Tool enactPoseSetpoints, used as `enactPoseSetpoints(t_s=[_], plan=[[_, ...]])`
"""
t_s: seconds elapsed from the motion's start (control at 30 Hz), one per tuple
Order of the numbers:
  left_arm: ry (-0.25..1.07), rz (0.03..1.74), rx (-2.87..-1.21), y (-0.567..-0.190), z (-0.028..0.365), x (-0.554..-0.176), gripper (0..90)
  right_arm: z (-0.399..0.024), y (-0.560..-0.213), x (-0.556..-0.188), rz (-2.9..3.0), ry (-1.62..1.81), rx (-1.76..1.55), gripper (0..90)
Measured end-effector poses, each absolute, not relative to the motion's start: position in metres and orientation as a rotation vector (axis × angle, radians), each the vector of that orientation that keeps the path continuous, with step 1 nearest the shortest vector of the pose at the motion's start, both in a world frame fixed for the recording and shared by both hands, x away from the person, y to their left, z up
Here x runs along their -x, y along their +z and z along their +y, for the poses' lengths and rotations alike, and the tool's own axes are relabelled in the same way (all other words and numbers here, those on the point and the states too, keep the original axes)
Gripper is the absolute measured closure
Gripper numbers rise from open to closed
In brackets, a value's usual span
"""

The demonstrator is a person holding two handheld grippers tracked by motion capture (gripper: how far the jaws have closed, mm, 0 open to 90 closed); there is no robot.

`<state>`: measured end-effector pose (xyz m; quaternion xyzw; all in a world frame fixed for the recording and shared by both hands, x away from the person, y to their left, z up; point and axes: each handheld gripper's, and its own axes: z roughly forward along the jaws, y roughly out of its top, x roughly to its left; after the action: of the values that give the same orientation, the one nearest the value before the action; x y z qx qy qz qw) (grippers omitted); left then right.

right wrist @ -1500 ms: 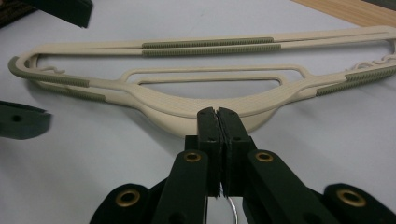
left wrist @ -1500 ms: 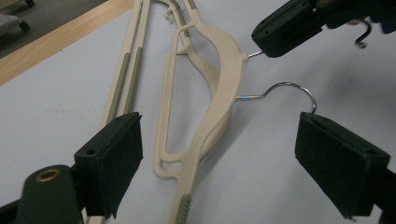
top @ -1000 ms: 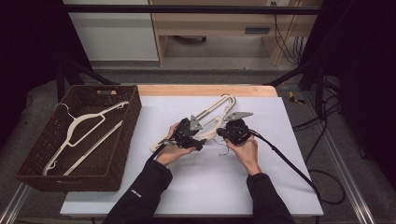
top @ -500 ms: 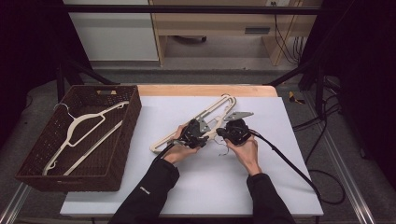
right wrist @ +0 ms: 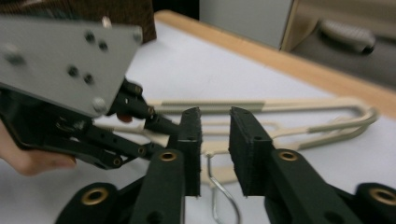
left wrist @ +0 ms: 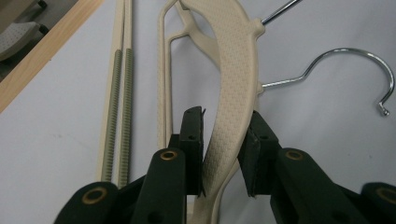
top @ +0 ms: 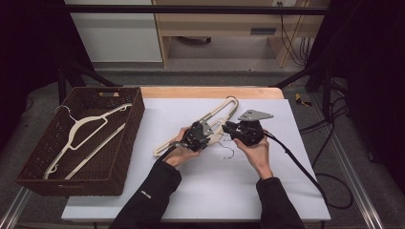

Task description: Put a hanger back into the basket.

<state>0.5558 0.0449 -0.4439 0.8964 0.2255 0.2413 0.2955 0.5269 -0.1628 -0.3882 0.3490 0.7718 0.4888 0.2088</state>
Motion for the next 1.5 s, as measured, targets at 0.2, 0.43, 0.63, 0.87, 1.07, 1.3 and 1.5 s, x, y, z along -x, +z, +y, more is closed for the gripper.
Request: enactPoseSetpoints(t_s=[0.2, 0.43, 0.63, 0.87, 1.07, 1.3, 1.5], plan=[[0.675, 0.611, -2.340, -0.428, 0.058, -0.556, 76.9, -0.192, -0.367, -0.510, 2.061, 1.407, -0.984, 51.2], [0.737, 0.668, -2.272, -0.410, 0.079, -0.562, 84.2, -0.217, -0.378, -0.494, 2.042, 1.433, -1.015, 27.9], [0.730, 0.713, -2.236, -0.398, 0.098, -0.570, 86.0, -0.222, -0.385, -0.483, 2.051, 1.443, -1.023, 20.1], [0.697, 0.724, -2.196, -0.376, 0.114, -0.554, 86.2, -0.221, -0.390, -0.470, 2.058, 1.415, -1.022, 12.6], [0.628, 0.730, -2.109, -0.348, 0.138, -0.534, 86.3, -0.223, -0.387, -0.459, 2.037, 1.448, -1.006, 10.5], [0.582, 0.666, -2.081, -0.318, 0.164, -0.505, 86.3, -0.231, -0.392, -0.452, 2.042, 1.442, -1.035, 9.9], [0.558, 0.623, -2.067, -0.296, 0.182, -0.486, 86.3, -0.233, -0.393, -0.448, 2.037, 1.457, -1.026, 9.3]])
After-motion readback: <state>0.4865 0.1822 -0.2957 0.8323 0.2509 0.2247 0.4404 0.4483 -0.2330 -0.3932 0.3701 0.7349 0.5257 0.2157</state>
